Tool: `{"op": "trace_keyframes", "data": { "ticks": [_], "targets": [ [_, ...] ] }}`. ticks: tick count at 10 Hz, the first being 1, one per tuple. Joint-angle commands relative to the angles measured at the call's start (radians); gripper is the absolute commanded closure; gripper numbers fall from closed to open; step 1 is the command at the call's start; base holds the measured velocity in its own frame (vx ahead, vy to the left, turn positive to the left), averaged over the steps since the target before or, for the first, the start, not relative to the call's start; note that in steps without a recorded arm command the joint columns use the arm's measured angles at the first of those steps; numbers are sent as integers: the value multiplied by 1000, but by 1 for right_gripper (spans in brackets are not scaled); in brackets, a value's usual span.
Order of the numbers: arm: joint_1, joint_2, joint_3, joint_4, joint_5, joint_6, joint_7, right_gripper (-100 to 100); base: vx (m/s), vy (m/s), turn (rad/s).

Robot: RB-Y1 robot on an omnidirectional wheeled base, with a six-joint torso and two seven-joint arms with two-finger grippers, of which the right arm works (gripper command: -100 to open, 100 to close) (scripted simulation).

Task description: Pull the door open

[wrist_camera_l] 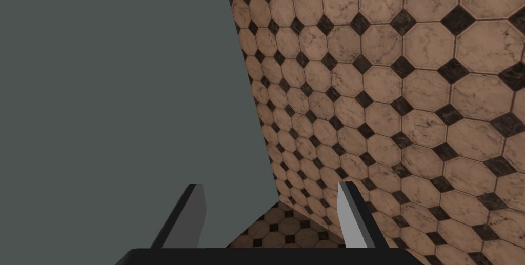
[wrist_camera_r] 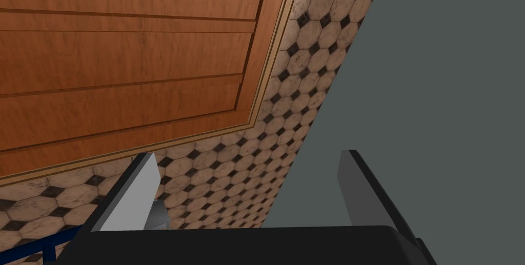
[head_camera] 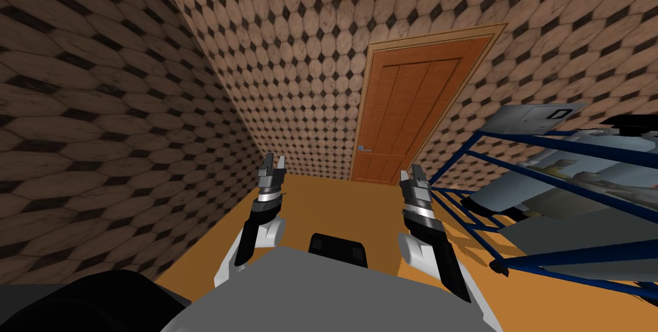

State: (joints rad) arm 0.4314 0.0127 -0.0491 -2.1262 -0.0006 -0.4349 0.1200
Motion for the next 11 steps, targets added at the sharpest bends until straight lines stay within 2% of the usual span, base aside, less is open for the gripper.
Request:
{"op": "trace_keyframes", "data": {
  "ticks": [1, 6, 11],
  "targets": [
    [-14, -6, -1, 35, -2, -9, -2, -100, 68, -19, 33],
    [-66, -32, -12, 165, -13, -42, -12, -100, 75, -21, 39],
    [-130, -57, -26, 324, -27, -82, -24, -100, 94, -30, 47]
  ]
}}
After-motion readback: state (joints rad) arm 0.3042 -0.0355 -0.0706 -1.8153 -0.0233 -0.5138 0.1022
